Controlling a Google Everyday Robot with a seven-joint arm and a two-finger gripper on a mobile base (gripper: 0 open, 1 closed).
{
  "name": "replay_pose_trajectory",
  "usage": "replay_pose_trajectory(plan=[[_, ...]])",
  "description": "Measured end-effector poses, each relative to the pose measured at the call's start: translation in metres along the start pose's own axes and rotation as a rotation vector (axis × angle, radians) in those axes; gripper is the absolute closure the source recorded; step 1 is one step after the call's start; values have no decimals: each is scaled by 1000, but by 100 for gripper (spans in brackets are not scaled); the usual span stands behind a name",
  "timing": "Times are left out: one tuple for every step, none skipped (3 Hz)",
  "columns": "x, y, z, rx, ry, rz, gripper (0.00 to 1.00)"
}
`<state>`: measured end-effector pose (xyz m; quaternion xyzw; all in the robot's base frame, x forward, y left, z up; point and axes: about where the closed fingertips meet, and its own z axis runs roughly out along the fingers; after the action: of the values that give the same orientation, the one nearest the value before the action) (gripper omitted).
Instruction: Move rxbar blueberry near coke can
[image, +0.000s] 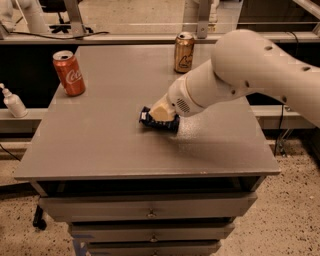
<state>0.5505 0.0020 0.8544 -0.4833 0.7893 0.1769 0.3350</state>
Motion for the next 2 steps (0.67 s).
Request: replay_pose_trajectory(plan=[[-44, -36, -23, 68, -48, -66, 100], [-44, -36, -23, 68, -48, -66, 100]])
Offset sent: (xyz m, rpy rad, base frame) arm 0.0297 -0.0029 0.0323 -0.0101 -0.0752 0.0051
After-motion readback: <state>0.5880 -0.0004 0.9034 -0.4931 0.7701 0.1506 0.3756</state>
